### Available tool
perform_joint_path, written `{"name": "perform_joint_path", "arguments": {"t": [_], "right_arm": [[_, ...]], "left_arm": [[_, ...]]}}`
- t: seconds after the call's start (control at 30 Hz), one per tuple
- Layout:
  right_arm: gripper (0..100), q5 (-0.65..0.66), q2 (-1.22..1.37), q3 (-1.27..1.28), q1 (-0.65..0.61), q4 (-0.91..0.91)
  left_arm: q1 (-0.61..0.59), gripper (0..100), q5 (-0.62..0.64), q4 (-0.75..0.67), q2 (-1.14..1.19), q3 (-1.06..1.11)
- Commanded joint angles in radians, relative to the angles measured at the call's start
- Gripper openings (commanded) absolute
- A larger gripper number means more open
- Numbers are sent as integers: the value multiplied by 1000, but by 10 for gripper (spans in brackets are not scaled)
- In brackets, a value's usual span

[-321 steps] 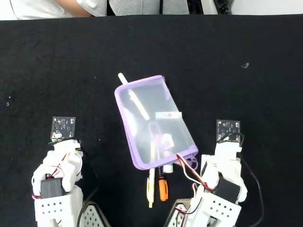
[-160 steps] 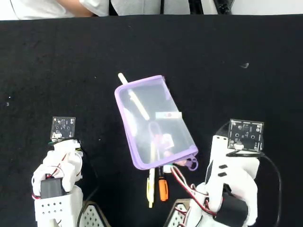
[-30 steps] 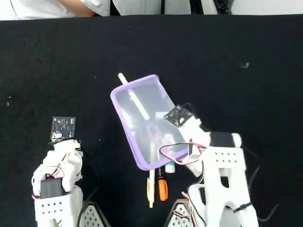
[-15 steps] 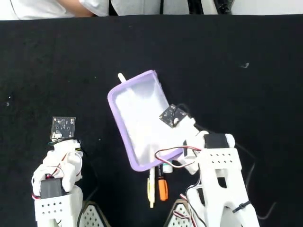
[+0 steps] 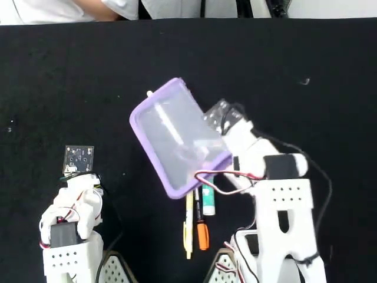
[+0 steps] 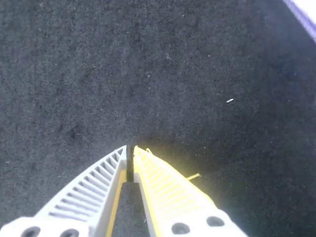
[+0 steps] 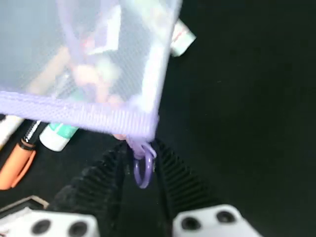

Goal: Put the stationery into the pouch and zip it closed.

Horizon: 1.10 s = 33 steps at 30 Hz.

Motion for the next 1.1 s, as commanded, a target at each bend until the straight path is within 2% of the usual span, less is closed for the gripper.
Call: {"name": "perform_joint_path", "arguments": {"t": [0.0,0.23,0.57,0.73,0.87,0.97,1.07], "right_arm": [[11,-52,-28,-223,-9,80],[11,-52,-28,-453,-9,147],[11,-176,-19,-648,40,141],[29,-184,-19,-530,41,235],[148,-180,-27,-369,103,258],[225,-74,-28,-232,186,221],[252,14,-28,-59,258,110]], "left_arm": [[-8,30,6,2,-2,24],[-8,30,6,2,-2,24],[-8,30,6,2,-2,24],[-8,30,6,2,-2,24],[-8,30,6,2,-2,24],[-8,30,6,2,-2,24],[-8,30,6,2,-2,24]]}}
